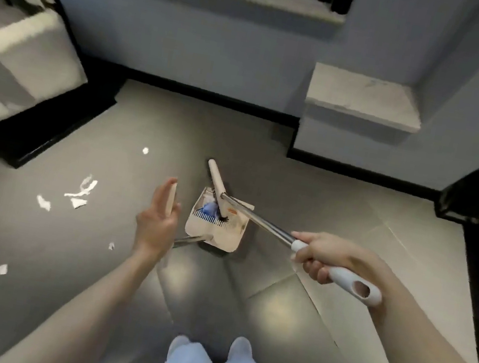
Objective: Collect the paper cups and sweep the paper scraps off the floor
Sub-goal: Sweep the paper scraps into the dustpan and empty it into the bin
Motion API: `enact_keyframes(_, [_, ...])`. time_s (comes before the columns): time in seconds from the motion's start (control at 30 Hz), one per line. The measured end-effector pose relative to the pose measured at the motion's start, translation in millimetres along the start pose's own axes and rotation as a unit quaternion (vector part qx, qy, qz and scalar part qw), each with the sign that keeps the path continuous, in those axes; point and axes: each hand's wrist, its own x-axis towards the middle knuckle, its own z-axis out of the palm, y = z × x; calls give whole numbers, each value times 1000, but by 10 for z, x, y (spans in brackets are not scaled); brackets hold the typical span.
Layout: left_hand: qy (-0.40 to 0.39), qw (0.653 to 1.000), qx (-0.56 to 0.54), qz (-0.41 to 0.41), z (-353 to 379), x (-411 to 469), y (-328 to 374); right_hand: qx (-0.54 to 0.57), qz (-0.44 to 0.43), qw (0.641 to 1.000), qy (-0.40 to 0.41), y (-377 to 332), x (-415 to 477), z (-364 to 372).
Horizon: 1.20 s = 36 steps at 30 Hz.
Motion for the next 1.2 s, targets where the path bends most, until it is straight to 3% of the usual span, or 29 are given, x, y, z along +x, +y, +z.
enact_keyframes(0.17, [88, 994, -9, -59, -727, -405, -336, -83, -8, 995, -50, -252, 22, 719])
enact_keyframes(0.43, [200, 972, -15, -121, -1822, -1443, -878, -165, -4, 979, -120, -72, -119, 2110])
enact_keyframes(0.63, [231, 955, -1, -185, -2396, -2185, -1376, -241, 11, 957, -163, 121, -197, 2903])
enact_keyframes(0.9, [236, 939, 33, -247, -2737, -2681, -1890, -301, 10, 937, -177, 216, -239, 3314])
enact_keyframes(1.2, [237, 934, 29, -265, -2786, -2287, -2083, -308, -15, 943, -128, -225, 188, 3387])
